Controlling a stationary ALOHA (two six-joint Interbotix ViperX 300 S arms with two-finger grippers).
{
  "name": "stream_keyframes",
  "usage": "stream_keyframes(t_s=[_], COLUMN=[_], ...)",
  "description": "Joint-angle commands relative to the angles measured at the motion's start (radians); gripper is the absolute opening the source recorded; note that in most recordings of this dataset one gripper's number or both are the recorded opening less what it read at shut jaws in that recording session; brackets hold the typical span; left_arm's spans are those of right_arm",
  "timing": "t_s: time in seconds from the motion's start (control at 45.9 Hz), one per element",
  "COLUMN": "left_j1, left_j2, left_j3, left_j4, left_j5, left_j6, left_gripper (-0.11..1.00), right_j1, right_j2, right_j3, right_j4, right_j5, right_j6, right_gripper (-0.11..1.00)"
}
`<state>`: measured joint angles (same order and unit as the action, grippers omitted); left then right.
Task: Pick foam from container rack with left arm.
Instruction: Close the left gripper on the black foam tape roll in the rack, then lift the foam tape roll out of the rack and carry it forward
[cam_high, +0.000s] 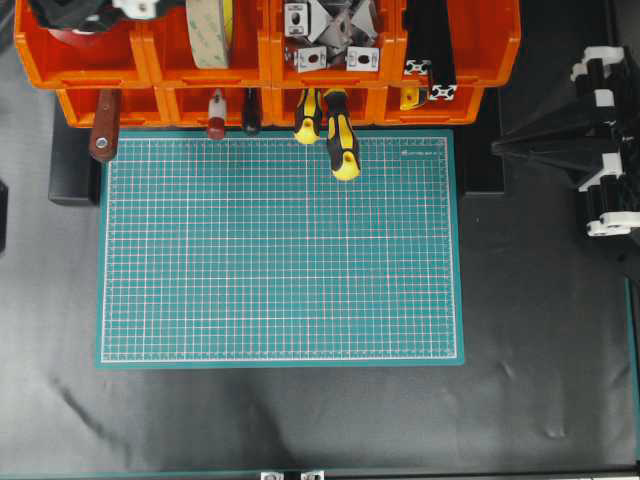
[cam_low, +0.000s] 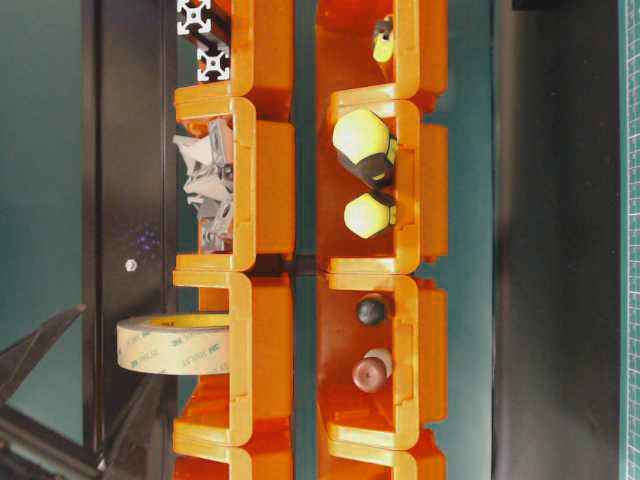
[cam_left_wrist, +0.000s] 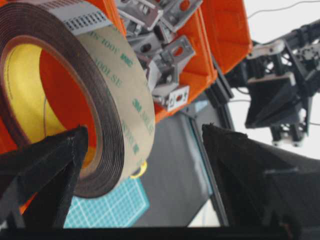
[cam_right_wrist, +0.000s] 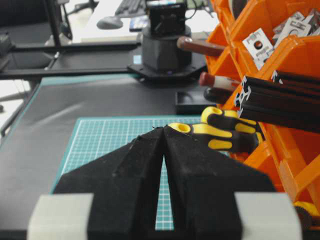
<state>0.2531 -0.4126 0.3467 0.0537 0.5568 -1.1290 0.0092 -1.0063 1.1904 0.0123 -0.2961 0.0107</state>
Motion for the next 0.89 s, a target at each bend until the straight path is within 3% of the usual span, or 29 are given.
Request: stream_keyframes(t_s=[0.0,0.261,0.414,0.566,0.718,0.871], left_j1=[0.005,0.005,0.005,0.005,0.003,-0.028], left_j2=[0.011,0.048,0.052,0.049,0.043,0.02], left_j3=[-0.04,-0.058,-0.058,-0.054,-0.051,-0.067], left_j4=[0.003,0.003,0.003,0.003,0.003,0.005], left_j5=[-0.005,-0.005,-0.005,-0.04,-0.146,-0.247], left_j6=[0.0,-0.005,-0.006,0.002,0.011,0.084], left_gripper=[0.88,0.87,0.8,0.59,0.24,0.23], right_j1=[0.002,0.003,0.005,0.005,0.005,0.003], right_j2=[0.003,0.003,0.002,0.003,0.003,0.002], right_j3=[-0.031,-0.029,-0.029,-0.029,-0.028,-0.029], right_j4=[0.002,0.002,0.002,0.002,0.002,0.002], right_j5=[-0.006,-0.006,-0.006,-0.006,-0.005,-0.005], right_j6=[-0.002,0.0,0.0,0.0,0.0,0.002], right_gripper=[0.0,0.0,0.0,0.0,0.0,0.0])
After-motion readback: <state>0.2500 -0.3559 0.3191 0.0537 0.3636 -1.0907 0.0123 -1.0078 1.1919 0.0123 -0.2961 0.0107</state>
